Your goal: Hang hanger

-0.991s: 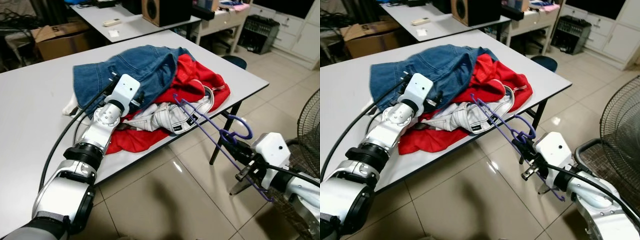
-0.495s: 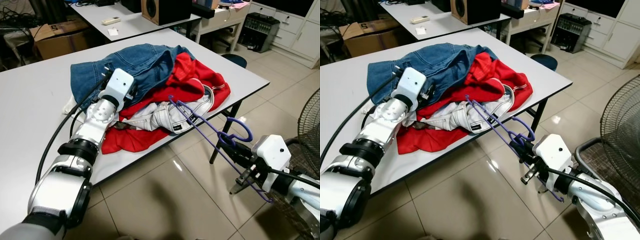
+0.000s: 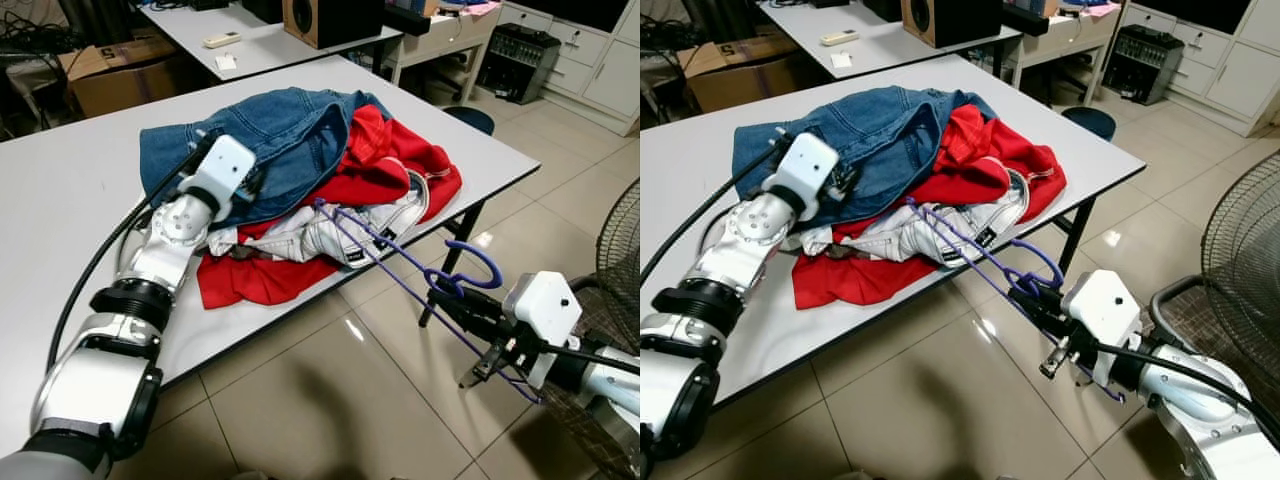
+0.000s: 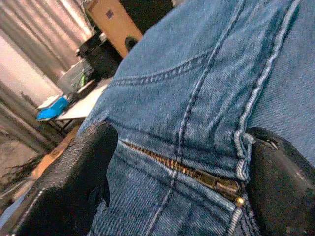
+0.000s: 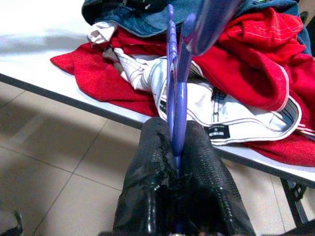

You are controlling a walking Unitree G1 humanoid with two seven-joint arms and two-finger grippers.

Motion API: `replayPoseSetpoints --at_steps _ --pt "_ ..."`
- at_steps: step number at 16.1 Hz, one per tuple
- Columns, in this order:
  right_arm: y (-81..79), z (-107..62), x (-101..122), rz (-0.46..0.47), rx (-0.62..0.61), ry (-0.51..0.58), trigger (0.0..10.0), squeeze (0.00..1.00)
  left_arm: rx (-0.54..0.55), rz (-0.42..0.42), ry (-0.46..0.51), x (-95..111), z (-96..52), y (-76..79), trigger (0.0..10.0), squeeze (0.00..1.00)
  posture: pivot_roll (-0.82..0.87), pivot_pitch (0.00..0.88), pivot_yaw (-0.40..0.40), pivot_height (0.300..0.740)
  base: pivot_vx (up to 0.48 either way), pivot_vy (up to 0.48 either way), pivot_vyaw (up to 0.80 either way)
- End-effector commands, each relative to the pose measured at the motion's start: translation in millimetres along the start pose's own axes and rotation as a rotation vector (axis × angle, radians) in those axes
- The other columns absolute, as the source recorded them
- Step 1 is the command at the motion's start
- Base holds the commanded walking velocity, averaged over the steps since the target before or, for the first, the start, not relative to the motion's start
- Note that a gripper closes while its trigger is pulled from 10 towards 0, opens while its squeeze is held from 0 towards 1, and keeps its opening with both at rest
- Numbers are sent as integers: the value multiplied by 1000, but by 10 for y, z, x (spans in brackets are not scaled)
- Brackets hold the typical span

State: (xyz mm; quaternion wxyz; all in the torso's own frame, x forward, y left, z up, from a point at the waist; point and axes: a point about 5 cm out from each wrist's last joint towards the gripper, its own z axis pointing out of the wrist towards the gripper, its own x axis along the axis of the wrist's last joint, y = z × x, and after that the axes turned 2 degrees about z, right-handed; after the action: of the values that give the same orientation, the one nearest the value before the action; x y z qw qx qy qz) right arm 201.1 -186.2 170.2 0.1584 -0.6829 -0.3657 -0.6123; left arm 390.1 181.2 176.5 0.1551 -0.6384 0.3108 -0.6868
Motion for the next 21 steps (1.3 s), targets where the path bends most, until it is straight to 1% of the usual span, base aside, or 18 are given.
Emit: replayPoseSetpoints --at_steps 1,3,5,8,9,10,11,12,13,14,15,16,17,18,19,20,21 --pt "-12 15 42 -8 20 15 10000 0 14 21 -26 -11 10 -44 10000 0 -114 32 30 740 0 0 0" --pt "-19 13 38 -11 25 16 10000 0 12 45 -35 -25 6 -29 10000 0 -117 27 31 740 0 0 0" --pt "-19 6 37 -14 28 16 10000 0 36 34 -23 -11 6 -56 10000 0 -116 25 28 740 0 0 0" --pt "-10 -5 39 -22 29 14 10000 0 62 14 29 80 -4 -156 10000 0 -116 24 27 740 0 0 0" --pt "-7 -9 38 -23 30 12 10000 0 80 33 49 138 -24 -267 10000 0 -112 25 24 740 0 0 0" --pt "-6 -8 36 -26 34 10 10000 0 87 39 55 160 -30 -320 10000 0 -108 27 20 740 0 0 0" --pt "-6 -8 35 -27 35 9 10000 0 90 39 57 167 -31 -335 10000 0 -108 27 20 740 0 0 0" --pt "-3 -3 32 -27 39 7 10000 0 101 69 60 193 -37 -410 10000 0 -102 28 18 740 0 0 0" --pt "-1 0 27 -30 40 4 10000 0 108 91 56 198 -43 -444 10000 0 -102 28 18 740 0 0 0" --pt "-1 4 25 -30 41 4 10000 0 121 113 38 181 -49 -468 10000 0 -100 29 19 740 0 0 0" --pt "-2 10 22 -30 41 3 10000 0 135 165 11 148 -55 -482 10000 0 -101 30 22 740 0 0 0" --pt "-4 13 21 -31 42 2 10000 0 140 188 2 135 -58 -484 10000 0 -101 31 23 740 0 0 0" --pt "-11 19 18 -32 43 0 10000 0 117 171 2 123 -49 -417 10000 0 -101 31 25 740 0 0 0" --pt "-16 25 18 -32 44 0 10000 0 64 123 14 127 -36 -296 10000 0 -102 33 29 740 0 0 0" --pt "-16 30 18 -35 42 -1 10000 0 8 115 20 134 -32 -137 10000 0 -104 33 31 740 0 0 0" --pt "-14 31 19 -36 40 -1 10000 0 -10 117 20 135 -33 -85 10000 0 -104 33 31 740 0 0 0" --pt "-9 35 16 -38 36 -2 10000 0 -35 122 6 121 -39 9 10000 0 -106 34 35 740 0 0 0"
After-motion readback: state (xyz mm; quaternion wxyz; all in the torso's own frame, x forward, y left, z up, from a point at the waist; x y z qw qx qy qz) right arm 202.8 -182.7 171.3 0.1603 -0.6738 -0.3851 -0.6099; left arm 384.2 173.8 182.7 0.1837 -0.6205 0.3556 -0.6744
